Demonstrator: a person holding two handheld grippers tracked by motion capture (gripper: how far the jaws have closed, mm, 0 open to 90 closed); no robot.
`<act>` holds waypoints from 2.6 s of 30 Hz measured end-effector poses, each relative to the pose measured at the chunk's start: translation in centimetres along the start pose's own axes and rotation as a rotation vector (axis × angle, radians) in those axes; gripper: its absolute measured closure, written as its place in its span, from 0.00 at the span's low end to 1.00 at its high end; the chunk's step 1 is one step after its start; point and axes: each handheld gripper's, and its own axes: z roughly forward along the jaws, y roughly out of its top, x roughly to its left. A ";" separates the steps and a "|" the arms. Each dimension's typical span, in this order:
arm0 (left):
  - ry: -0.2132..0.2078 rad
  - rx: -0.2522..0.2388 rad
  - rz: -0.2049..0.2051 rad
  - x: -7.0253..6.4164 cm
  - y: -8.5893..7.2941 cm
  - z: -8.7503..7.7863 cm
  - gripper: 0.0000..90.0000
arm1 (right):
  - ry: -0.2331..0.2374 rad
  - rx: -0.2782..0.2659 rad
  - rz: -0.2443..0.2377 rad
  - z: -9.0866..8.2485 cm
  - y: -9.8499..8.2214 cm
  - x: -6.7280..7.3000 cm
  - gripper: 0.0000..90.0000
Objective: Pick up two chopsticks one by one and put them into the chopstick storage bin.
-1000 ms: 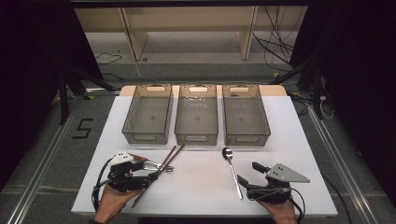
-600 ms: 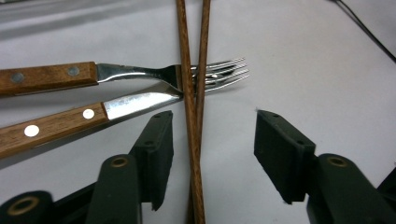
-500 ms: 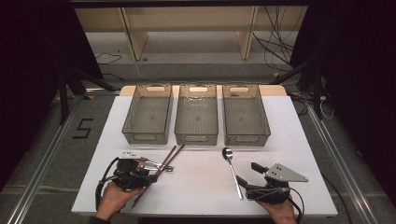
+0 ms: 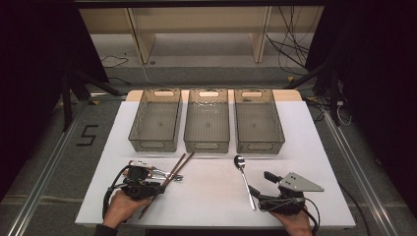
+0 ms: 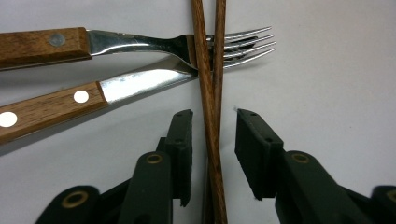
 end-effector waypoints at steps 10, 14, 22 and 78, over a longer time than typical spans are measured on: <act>-0.013 0.016 0.010 0.2 0.0 0.0 0.88 | -0.001 0.002 -0.002 0.0 0.0 0.0 0.29; -0.025 0.015 0.004 0.3 0.1 0.1 0.91 | -0.002 0.003 -0.002 0.0 0.0 0.1 0.29; -0.048 0.015 -0.014 0.5 0.2 -0.3 0.93 | -0.002 0.007 -0.008 0.1 0.0 0.1 0.29; -0.072 0.000 0.021 0.0 1.1 -1.3 0.94 | 0.004 0.019 -0.007 0.2 -0.1 0.1 0.29</act>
